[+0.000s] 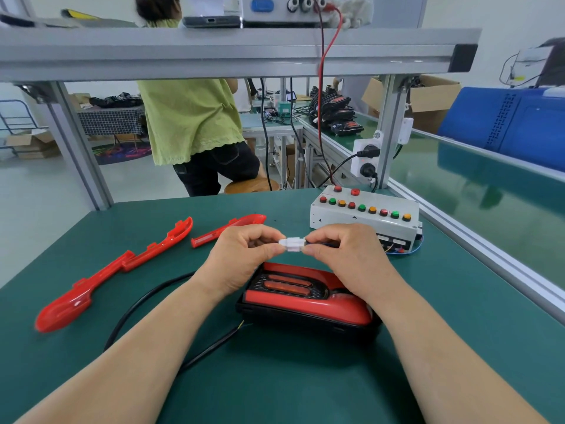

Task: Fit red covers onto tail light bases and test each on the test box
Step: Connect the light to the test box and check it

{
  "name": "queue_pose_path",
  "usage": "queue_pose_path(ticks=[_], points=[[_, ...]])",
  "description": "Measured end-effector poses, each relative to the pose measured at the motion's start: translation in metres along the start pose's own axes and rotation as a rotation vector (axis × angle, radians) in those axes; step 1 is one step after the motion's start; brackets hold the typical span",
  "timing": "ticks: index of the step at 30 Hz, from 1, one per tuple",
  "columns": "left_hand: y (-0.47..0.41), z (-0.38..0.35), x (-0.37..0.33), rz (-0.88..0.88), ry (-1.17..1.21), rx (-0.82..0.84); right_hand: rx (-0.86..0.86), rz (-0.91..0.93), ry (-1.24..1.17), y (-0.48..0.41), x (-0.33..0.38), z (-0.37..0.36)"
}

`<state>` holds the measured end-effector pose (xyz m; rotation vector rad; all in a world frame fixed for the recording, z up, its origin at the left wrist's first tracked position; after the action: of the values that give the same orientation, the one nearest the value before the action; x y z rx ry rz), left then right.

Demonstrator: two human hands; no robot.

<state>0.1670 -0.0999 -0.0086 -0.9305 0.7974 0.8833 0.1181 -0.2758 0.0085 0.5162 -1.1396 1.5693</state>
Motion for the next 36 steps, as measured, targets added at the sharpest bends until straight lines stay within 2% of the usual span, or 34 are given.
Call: queue_pose_path(ticks=[24,30,36], points=[[-0.001,-0.002,-0.002,-0.005,-0.024,-0.020,-0.007,-0.026,-0.013,-0.001,-0.002,0.000],[-0.002,-0.003,0.008,0.012,-0.058,-0.033,0.035,-0.015,0.094,-0.003,-0.002,-0.004],[-0.002,-0.003,0.022,0.086,-0.026,-0.037,-0.082,-0.120,0.269,-0.021,-0.017,0.023]])
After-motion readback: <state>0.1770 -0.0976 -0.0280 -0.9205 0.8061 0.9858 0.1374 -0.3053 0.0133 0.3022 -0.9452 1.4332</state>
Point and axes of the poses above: each hand's wrist, its own y-axis away from the middle knuckle, its own z-axis out of the back of the hand, x = y × z, the point moved 8 cm from there along -y, towards the middle knuckle, and after that the axes turned 6 degrees about -y, right-handed, at the moved point
